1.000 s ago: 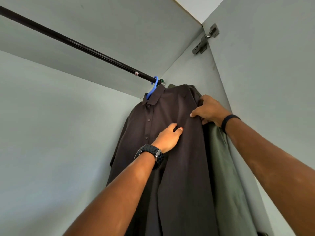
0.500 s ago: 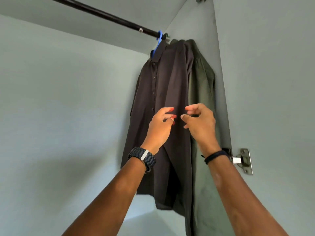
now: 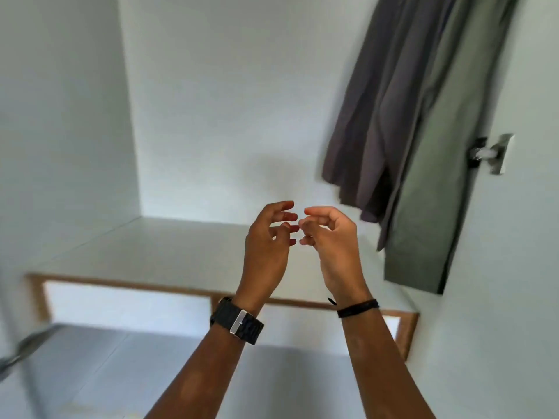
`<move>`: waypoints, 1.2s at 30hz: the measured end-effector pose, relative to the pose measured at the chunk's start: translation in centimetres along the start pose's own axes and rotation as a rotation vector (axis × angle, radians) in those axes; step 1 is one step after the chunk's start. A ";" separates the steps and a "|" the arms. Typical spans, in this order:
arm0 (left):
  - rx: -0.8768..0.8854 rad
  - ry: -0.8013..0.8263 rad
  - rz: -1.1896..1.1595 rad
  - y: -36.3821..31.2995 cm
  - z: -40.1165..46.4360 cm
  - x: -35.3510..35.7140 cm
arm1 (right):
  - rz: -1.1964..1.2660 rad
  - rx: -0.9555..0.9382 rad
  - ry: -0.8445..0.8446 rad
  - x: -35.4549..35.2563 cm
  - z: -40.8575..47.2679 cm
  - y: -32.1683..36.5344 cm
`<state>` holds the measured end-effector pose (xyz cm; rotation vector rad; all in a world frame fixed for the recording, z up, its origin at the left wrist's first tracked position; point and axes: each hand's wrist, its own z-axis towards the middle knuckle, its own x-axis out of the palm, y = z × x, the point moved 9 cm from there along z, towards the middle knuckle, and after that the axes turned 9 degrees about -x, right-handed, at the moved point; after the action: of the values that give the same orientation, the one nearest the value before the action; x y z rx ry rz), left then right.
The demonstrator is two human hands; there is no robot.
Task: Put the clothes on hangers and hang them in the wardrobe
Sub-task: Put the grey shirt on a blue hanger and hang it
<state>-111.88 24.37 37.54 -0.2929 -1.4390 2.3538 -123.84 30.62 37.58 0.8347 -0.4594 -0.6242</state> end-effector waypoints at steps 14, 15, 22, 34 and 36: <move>-0.411 -0.712 0.142 3.9 -33.4 -31.8 | 0.223 0.446 0.754 23.7 -35.7 -1.7; -0.442 -0.774 0.145 3.8 -36.2 -33.8 | 0.231 0.467 0.808 25.2 -38.6 -1.1; -0.576 -1.105 0.175 1.3 -57.6 -45.1 | 0.251 0.618 1.188 33.2 -62.0 4.3; -0.688 -1.638 -0.013 1.0 -88.6 -51.3 | 0.195 0.669 1.829 34.4 -94.1 11.0; -0.676 -1.763 -0.057 1.3 -93.3 -51.1 | 0.172 0.653 1.941 33.7 -98.8 11.9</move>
<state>-32.05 78.69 -7.08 2.0608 -2.6512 1.6152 -36.10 67.25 -7.06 1.5708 1.0996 0.6846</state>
